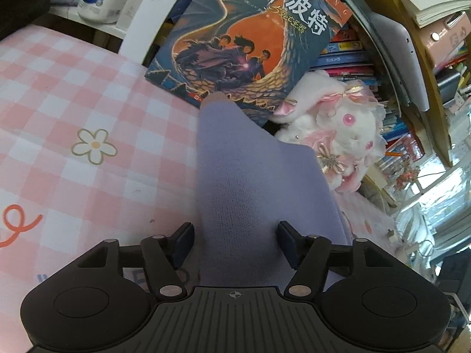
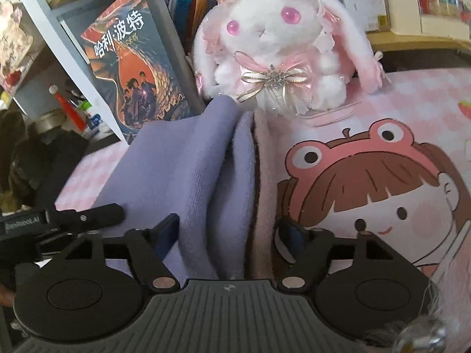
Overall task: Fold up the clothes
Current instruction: 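Open both tools, release the stack and withdraw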
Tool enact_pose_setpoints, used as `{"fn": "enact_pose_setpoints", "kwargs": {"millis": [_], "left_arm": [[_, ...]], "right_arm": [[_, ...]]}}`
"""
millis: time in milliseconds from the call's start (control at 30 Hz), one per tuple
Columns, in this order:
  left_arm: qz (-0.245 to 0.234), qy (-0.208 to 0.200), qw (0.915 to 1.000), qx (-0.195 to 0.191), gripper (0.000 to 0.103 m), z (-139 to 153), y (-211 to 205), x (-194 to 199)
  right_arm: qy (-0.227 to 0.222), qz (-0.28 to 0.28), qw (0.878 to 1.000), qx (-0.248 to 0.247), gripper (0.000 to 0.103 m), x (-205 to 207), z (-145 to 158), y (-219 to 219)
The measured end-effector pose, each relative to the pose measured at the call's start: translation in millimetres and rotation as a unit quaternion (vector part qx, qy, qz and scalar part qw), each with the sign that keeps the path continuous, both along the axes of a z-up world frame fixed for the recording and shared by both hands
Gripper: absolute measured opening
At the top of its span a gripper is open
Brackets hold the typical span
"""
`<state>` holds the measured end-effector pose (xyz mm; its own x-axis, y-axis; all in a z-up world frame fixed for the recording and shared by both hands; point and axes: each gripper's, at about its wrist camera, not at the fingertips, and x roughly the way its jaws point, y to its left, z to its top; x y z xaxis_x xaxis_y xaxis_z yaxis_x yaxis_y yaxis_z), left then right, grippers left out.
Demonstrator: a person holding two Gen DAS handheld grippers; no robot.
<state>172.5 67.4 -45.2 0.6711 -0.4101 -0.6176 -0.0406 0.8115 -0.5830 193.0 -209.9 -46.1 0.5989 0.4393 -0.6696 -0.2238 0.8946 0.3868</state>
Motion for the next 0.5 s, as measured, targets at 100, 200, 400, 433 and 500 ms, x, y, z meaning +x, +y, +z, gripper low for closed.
{"fn": "enact_pose_setpoints", "kwargs": {"millis": [100, 200, 400, 433, 500], "left_arm": [[0.012, 0.000, 0.9999, 0.010, 0.066, 6.8, 0.4, -9.3], [0.021, -0.010, 0.9993, 0.028, 0.066, 17.9, -1.1, -26.3], [0.042, -0.031, 0.9945, 0.091, 0.086, 36.4, -9.3, -69.5], [0.047, -0.023, 0.9938, 0.099, 0.086, 36.2, -10.8, -76.0], [0.050, -0.005, 0.9933, 0.104, 0.086, 33.5, -13.3, -86.9]], "right_arm": [[0.001, -0.008, 1.000, -0.011, 0.078, -5.1, 5.9, -1.1], [-0.010, -0.027, 1.000, -0.007, 0.079, -15.9, 16.2, -8.1], [-0.063, -0.058, 0.996, -0.034, 0.084, -58.6, 40.5, -11.5], [-0.071, -0.060, 0.995, -0.043, 0.085, -66.6, 43.5, -10.7], [-0.078, -0.057, 0.993, -0.065, 0.087, -81.4, 43.5, -5.5]]}}
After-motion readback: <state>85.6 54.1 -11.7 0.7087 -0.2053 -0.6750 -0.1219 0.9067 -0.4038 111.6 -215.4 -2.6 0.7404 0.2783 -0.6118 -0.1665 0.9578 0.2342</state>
